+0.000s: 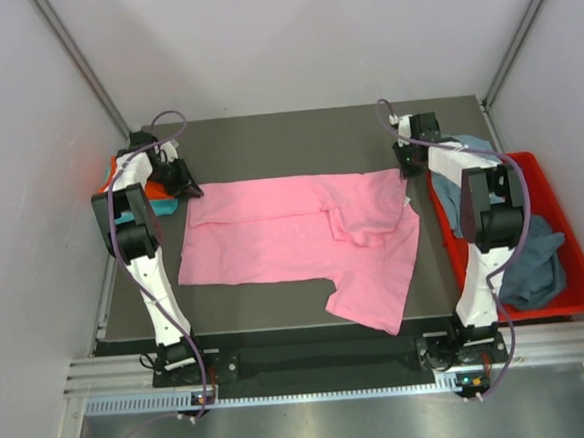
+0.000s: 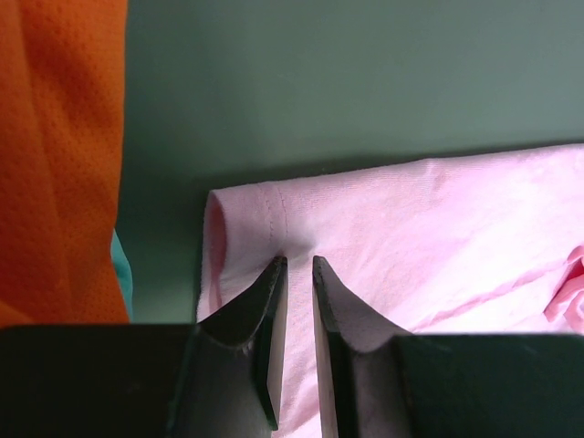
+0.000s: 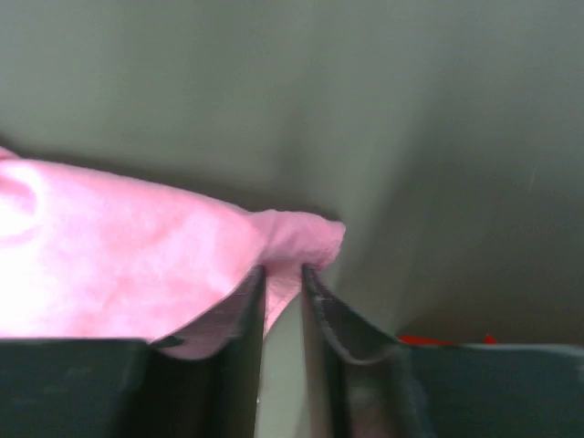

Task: Fold and stack the t-shirts
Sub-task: Fold the tshirt

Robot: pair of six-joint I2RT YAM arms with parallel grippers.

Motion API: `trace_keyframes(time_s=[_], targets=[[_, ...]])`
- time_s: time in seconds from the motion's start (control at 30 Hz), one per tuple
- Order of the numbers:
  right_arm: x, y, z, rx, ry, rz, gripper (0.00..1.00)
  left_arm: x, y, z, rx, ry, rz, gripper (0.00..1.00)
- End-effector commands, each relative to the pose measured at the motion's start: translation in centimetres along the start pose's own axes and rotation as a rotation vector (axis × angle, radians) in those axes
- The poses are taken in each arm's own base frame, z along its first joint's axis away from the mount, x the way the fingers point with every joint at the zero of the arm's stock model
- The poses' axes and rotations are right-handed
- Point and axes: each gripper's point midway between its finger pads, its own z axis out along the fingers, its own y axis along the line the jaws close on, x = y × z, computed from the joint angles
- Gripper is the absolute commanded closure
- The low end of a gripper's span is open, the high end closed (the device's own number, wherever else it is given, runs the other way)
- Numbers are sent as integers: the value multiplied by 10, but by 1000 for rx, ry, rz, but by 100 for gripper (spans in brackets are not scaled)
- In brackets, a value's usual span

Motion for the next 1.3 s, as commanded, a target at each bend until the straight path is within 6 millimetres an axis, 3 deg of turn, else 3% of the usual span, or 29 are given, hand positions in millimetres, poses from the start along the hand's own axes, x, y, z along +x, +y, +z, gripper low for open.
trace_keyframes(time_s=[0.0, 0.3, 0.63, 0.93, 1.1, 1.2, 1.27], targets=[[-18, -1, 11, 13, -32, -35, 82, -3, -5, -9, 3, -18, 17, 78], [-33, 1, 34, 13, -17, -57, 100, 0, 6, 0, -31, -1, 17, 78], [-49, -12, 41, 81, -47, -58, 100, -17, 24, 16, -117, -25, 43, 77], [-58, -18, 54, 109, -65, -70, 100, -30, 27, 43, -160, -28, 107, 76], [-62, -19, 59, 115, -75, -73, 100, -40, 19, 50, -169, -51, 146, 75], [-61, -19, 59, 115, -73, -77, 100, -58, 8, 38, -192, -103, 202, 76], [-60, -19, 58, 112, -73, -79, 100, -71, -3, 14, -239, -161, 233, 75]])
